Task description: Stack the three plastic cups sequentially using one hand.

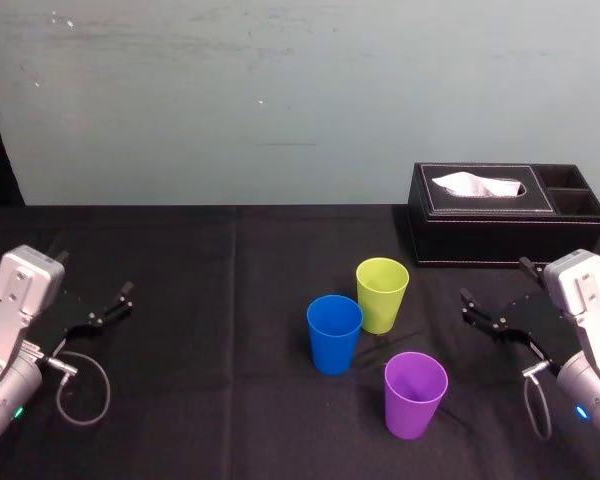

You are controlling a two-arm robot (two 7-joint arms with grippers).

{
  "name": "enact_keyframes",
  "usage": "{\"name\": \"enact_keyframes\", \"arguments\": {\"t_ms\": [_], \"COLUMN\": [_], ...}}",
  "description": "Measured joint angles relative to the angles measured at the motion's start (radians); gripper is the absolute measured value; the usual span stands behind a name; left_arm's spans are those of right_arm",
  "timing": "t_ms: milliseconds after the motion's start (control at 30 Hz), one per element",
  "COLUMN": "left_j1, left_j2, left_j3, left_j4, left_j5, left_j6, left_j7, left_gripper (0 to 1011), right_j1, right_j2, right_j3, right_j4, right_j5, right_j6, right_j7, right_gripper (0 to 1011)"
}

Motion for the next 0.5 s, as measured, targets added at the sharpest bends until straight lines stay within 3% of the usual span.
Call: {"name": "enact_keyframes", "arguments": {"t_ms": [500], "left_j1": [0.0], "left_j2": [0.0], "left_j3": [0.0], "left_j4": [0.0], "left_j5": [0.0], "left_j6": [0.0], "left_j7": [0.0], "left_gripper": [1000], "right_j1": [0.0], "right_j2": [0.0], "right_j3": [0.0], "right_j4": [0.0], "right_j5": [0.0], "right_j6": [0.0], "right_j7": [0.0], "right_gripper": [1002]}}
